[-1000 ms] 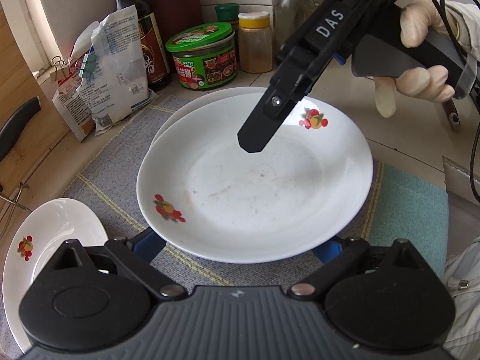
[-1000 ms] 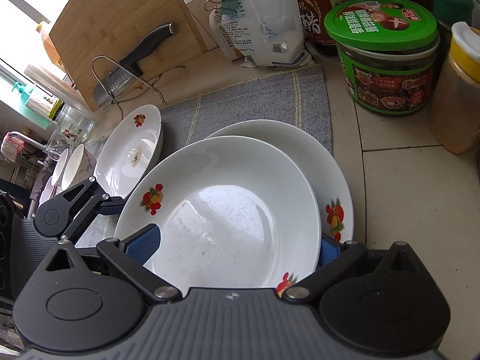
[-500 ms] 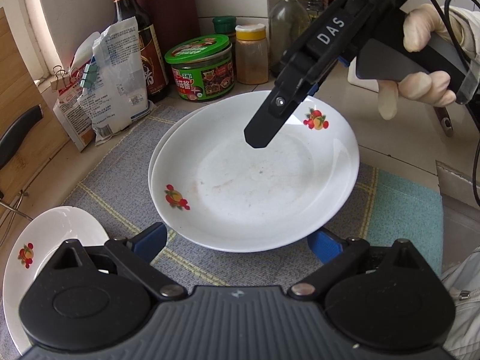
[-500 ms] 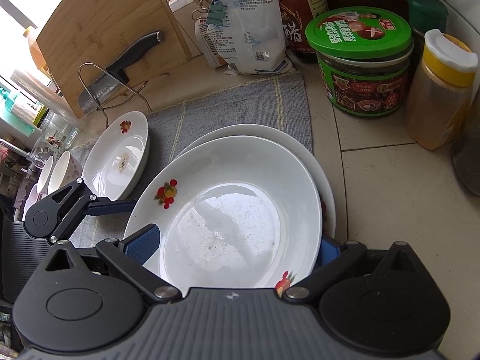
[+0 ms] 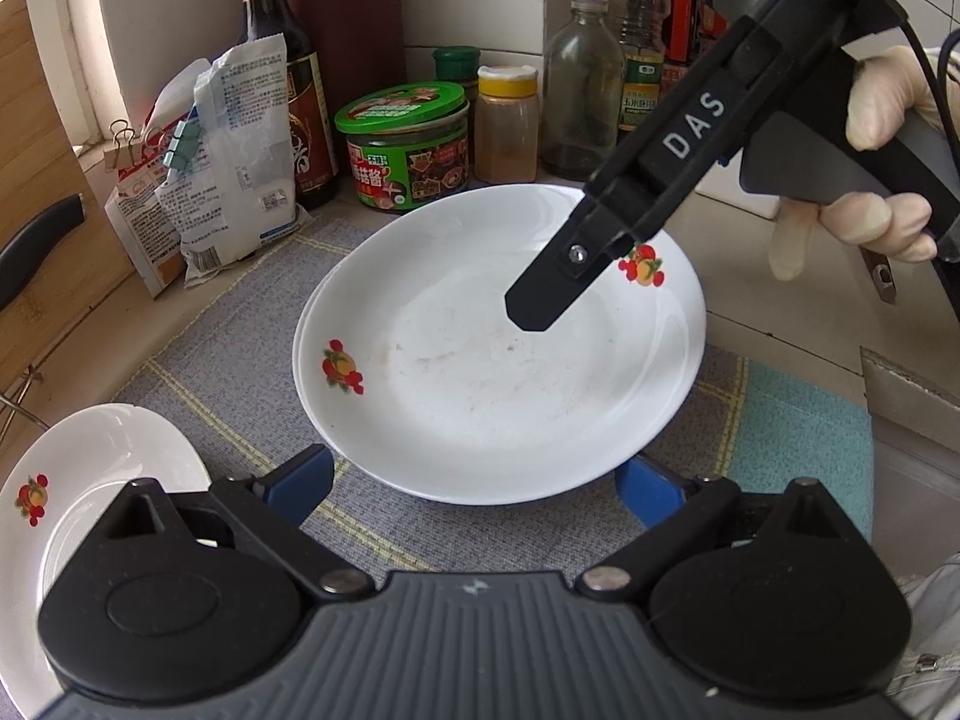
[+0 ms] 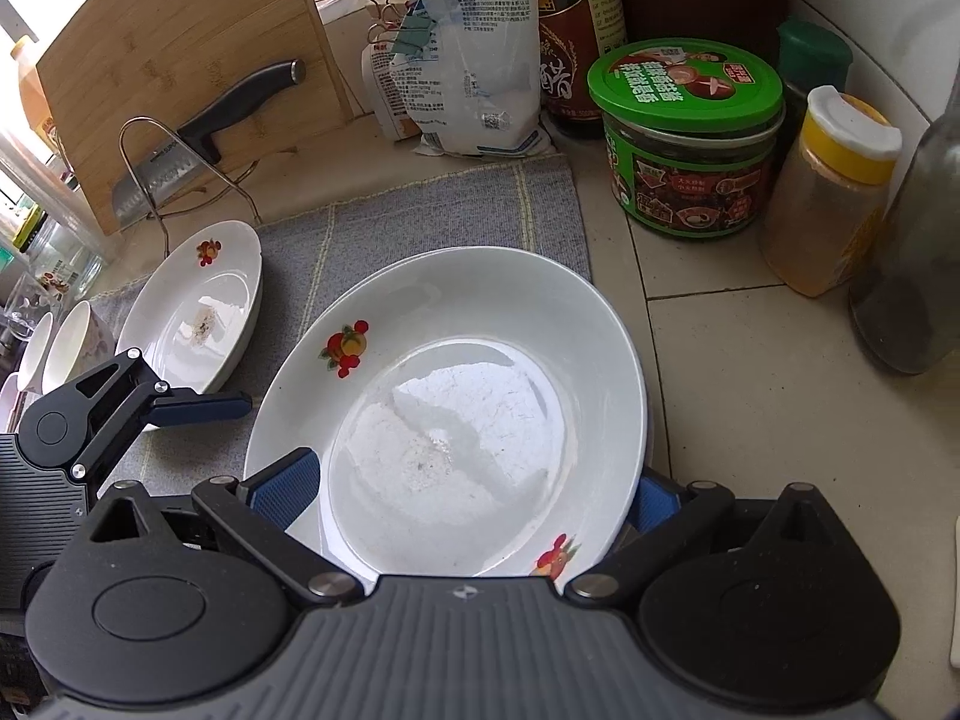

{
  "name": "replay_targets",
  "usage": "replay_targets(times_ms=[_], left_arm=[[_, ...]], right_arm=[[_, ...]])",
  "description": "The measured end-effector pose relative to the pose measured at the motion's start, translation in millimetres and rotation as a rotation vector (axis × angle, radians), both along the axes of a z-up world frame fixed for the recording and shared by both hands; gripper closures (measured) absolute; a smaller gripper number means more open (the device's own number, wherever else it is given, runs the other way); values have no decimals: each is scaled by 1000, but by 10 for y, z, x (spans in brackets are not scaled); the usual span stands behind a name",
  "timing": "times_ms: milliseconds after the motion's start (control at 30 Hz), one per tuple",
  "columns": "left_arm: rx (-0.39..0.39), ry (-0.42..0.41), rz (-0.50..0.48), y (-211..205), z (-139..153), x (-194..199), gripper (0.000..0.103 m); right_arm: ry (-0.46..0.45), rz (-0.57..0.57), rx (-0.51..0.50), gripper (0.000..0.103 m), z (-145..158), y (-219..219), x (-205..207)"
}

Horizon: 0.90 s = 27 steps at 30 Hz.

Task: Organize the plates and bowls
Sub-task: 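Lower the held plate onto the flowered plate with the right tool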

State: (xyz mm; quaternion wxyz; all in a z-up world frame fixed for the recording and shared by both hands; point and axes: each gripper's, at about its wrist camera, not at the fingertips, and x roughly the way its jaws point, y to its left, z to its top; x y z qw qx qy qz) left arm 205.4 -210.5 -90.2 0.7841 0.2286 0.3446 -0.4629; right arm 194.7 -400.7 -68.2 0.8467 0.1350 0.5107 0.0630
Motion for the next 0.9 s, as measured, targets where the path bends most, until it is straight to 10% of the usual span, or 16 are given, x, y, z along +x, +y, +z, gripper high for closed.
replay_targets(times_ms=[533, 900], left_arm=[[-19, 4, 12, 13, 12, -42, 3], [-80, -31, 160, 294, 223, -55, 3]], right_arm=[[15, -3, -111, 0, 16, 73, -82], [-176, 12, -182, 0, 223, 267, -269]])
